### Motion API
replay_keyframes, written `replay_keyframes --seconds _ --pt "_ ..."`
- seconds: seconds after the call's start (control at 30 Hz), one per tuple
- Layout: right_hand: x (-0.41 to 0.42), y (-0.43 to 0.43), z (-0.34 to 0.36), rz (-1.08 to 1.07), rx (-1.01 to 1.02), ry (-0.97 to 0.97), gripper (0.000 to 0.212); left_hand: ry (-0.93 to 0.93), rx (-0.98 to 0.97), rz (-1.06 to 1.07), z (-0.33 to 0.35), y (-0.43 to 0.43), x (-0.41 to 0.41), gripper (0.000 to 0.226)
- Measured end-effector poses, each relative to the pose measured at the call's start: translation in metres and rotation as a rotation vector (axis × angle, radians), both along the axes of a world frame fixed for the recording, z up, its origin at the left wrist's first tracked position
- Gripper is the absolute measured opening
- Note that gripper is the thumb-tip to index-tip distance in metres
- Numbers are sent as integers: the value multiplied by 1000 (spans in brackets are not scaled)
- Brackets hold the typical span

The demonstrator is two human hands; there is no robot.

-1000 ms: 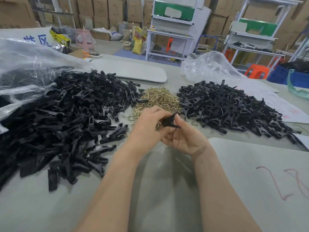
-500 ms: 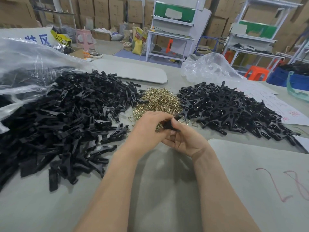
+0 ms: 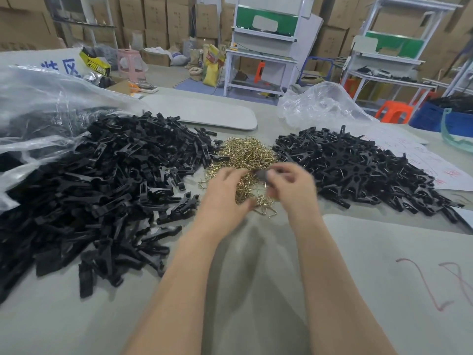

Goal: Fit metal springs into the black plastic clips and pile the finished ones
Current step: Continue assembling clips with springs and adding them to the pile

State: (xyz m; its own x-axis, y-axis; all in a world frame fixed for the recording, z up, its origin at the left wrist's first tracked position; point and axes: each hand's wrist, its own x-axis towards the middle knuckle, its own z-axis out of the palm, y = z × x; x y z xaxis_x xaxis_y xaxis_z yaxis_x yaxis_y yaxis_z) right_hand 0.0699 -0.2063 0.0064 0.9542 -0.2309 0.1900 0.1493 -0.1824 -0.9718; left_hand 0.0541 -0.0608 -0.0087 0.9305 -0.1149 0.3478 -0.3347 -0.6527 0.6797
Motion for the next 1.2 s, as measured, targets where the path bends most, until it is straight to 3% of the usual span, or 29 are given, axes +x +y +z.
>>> replay_keyframes --seconds 0.03,0.1,0.13,0.23,0.3,0.4,0.47,0.57,0.67,0.8,0.9,1.0,1.07,1.2 --pt "4 -3 4 -135 204 -66 27 -48 -106 76 3 1 0 51" --pt "11 -11 9 -212 561 -95 68 -142 -377 266 10 7 -1 41" --pt "12 -11 8 -224 503 -58 81 -164 -518 345 13 9 -1 33" --pt "3 13 0 -134 -67 -1 80 -204 -849 487 20 15 0 16" --pt "-3 45 -4 126 -409 -69 63 -253 -993 554 21 20 1 14" --pt "-2 95 -11 451 -946 -21 52 -334 -1084 614 24 26 1 14" --pt "-5 115 -13 461 -1119 49 44 -379 -1063 635 24 29 0 14" --pt "-9 120 -18 452 -891 101 24 -372 -1057 647 24 29 0 14" --pt "-11 114 -19 401 -711 -1 16 -348 -980 632 20 25 1 16" --pt "-5 94 -17 308 -552 -101 22 -294 -931 586 18 23 4 14" --pt "-3 75 -9 220 -270 -159 19 -53 -893 484 14 22 9 13" --pt "-7 58 -6 226 -348 -252 22 254 -822 244 10 15 8 29" --pt "-10 53 -10 235 -359 -241 23 285 -802 158 7 11 7 23" --pt "-13 51 -9 237 -138 -195 34 370 -1008 63 6 7 6 14"
